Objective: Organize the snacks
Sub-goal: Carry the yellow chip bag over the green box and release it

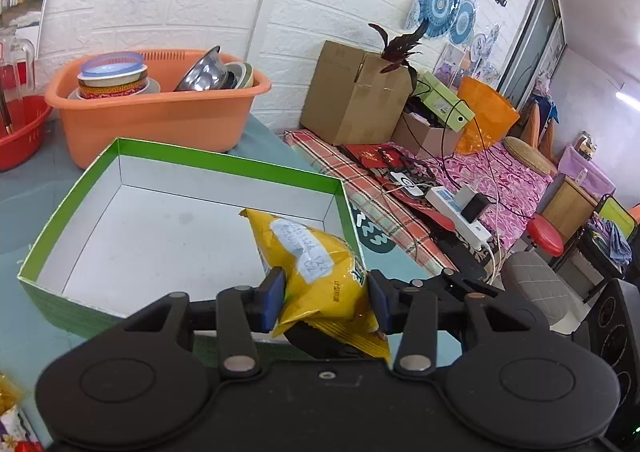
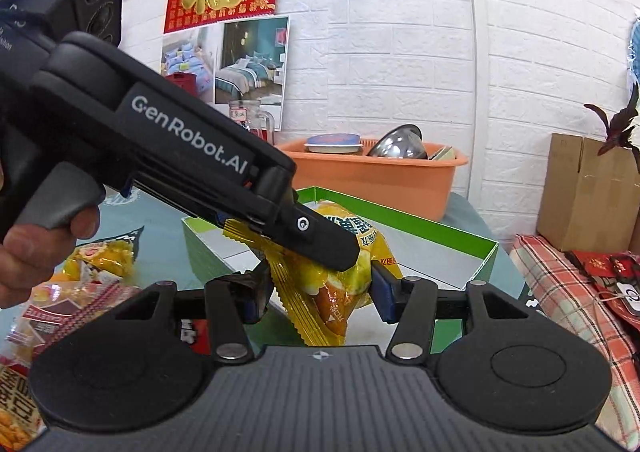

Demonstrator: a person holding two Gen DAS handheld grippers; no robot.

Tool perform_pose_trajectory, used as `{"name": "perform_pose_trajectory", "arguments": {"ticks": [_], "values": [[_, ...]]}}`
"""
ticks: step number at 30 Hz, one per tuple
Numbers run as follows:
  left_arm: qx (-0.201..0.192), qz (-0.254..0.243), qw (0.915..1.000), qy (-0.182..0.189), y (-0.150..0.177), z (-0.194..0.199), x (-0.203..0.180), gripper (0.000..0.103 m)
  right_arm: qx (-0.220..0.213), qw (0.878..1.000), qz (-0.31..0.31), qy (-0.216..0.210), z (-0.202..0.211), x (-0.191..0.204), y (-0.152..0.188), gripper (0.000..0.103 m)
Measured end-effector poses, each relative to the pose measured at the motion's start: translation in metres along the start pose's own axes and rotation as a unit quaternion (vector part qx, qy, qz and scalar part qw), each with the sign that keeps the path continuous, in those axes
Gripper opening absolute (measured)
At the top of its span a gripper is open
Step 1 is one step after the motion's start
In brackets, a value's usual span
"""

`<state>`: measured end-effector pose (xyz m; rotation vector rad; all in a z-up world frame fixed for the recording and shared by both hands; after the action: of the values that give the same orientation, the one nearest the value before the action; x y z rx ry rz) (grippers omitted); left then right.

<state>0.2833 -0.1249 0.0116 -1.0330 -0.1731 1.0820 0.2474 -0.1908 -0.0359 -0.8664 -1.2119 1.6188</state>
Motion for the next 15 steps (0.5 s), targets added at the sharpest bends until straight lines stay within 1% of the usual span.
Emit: {"name": "perform_pose_trajectory", "arguments": {"ticks": [1,2,3,4,5,7,8,10,13,15], "values": [[0.000,0.001,1.0000,-0.002,-0.001,-0.003,0.002,0.067,0.000,1.000,0.002,0.001,-0.003,0.000,0.001,0.086],[0.001,0.001,1.0000,-0.004,-0.001,-0.007,0.005,0.085,0.003,1.000,0.006,0.004,-0.009,-0.001,0.003,0.087],[0.003,0.003,1.0000,-0.006,0.000,-0.009,0.007,0.100,0.007,1.000,0.010,0.010,-0.012,-0.001,0.005,0.092],[0.005,0.008,0.9999,-0.012,0.002,-0.010,0.009,0.103,0.012,1.000,0.015,0.018,-0.016,-0.002,0.008,0.098],[0.006,0.013,0.9996,-0.026,0.005,-0.010,0.011,0.103,0.020,0.999,0.022,0.028,-0.018,-0.003,0.011,0.103],[0.005,0.008,0.9989,-0.045,0.011,-0.004,0.013,0.103,0.008,0.999,0.027,0.040,-0.011,-0.005,0.013,0.103],[0.006,0.000,0.9987,-0.051,0.012,0.000,0.013,0.103,0.009,0.999,0.031,0.039,-0.007,-0.005,0.014,0.103],[0.003,0.001,0.9979,-0.064,0.014,0.012,0.014,0.103,0.011,0.999,0.025,0.042,0.004,-0.006,0.011,0.103],[-0.010,0.009,0.9977,-0.067,0.018,0.037,0.010,0.103,0.002,0.999,0.019,0.045,0.029,-0.004,0.004,0.103],[-0.020,0.003,0.9969,-0.076,0.024,0.058,0.002,0.103,-0.006,0.999,0.011,0.050,0.048,-0.003,-0.001,0.103]]}}
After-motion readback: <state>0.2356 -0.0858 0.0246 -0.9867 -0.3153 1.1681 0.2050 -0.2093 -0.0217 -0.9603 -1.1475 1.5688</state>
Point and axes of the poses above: each gripper's, at about its wrist camera, not at the fingertips, and z roughly against the way its jaws point, x to its left, y to its underside, the point moved 6 cm from there along -z, roughly the way its jaws point, and after that the axes turned 6 degrees about y, right-handed, at the moved point
